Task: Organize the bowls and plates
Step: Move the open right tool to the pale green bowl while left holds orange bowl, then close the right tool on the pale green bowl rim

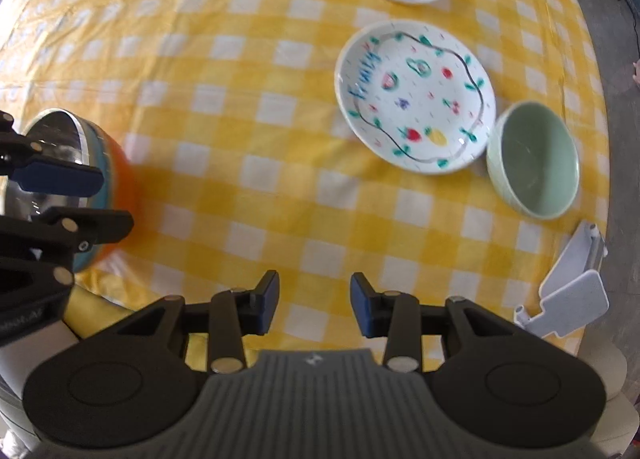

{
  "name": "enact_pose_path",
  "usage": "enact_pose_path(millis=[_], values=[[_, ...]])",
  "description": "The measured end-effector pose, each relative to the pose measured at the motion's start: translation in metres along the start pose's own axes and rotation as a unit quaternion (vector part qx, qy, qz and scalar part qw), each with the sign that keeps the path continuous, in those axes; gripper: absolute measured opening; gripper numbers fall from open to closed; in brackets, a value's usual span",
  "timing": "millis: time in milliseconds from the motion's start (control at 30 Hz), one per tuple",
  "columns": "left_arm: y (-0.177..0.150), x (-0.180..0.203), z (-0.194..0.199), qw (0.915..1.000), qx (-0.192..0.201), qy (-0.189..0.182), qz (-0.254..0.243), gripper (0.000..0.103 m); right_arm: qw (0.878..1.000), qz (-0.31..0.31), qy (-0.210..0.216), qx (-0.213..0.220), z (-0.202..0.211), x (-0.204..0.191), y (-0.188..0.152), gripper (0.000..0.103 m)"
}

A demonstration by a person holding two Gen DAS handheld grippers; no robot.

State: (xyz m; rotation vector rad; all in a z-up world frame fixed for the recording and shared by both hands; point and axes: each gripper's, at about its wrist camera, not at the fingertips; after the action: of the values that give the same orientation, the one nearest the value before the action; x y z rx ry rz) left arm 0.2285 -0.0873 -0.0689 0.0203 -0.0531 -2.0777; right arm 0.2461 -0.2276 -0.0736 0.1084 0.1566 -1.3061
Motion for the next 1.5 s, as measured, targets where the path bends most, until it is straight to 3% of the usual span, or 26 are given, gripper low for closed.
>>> enact_pose_path(millis=[300,700,933,1133,1500], values=[[0.041,0.048,-0.04,0.9987,-0.036,-0.013,-0.033,0.035,0.999,-0.022,-0.016,-0.032,-0.022,0.068,-0.009,0.037],[0.113,0.09,-0.05,0.9977,-0.04,-0.034,-0.042,0.035,0.997,-0.073,-0.018,-0.009,0.002,0.159,0.017,0.036],[0.151,0.097,-0.056,0.9973,-0.038,-0.061,-0.019,0.034,0.996,-0.084,-0.016,0.004,0.017,0.183,0.044,0.032],[0.172,0.105,-0.082,0.9972,-0.054,-0.052,-0.001,0.026,0.994,-0.109,-0.022,-0.001,-0.001,0.208,0.056,0.026],[0.188,0.098,-0.113,0.9944,-0.094,-0.045,0.018,0.022,0.993,-0.117,-0.009,0.0,-0.025,0.224,0.067,0.019]])
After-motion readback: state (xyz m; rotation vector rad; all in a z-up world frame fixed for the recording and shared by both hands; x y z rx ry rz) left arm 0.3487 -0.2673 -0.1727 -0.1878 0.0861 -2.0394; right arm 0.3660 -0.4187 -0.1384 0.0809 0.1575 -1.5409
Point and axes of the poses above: each gripper's, at about its wrist camera, not at the fingertips, and z roughly against the way its jaws point, x to its right, y to its top, and after that the axes turned 7 degrees about y, right-handed
